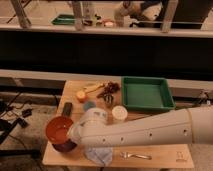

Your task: Stack bowls on top of each other

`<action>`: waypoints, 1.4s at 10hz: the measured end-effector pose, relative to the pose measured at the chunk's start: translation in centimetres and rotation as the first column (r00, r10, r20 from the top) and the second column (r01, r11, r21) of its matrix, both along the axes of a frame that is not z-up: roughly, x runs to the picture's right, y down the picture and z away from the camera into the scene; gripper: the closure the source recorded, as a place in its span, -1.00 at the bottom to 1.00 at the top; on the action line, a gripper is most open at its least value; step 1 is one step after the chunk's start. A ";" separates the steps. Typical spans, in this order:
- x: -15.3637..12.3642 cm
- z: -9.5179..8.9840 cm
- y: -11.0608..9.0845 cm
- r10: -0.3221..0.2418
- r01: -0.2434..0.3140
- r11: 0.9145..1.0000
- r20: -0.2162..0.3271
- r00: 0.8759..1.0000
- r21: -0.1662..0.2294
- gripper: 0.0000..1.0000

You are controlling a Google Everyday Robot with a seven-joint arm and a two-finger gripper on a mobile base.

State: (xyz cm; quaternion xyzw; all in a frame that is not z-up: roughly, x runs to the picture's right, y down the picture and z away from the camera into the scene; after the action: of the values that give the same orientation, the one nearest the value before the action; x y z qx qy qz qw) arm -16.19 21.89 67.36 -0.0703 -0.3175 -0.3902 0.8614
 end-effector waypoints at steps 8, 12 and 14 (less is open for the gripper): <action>0.0 0.0 0.0 0.001 -0.001 1.000 -0.001 1.000 -0.001 -0.43; 0.1 0.0 0.0 0.002 -0.002 1.000 -0.001 1.000 -0.001 -0.60; 0.1 0.0 0.0 0.002 -0.002 1.000 -0.001 1.000 -0.001 -0.60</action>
State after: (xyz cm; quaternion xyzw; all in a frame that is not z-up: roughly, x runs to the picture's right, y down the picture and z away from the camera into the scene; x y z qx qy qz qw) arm -16.13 21.87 67.38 -0.0704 -0.3172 -0.3893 0.8619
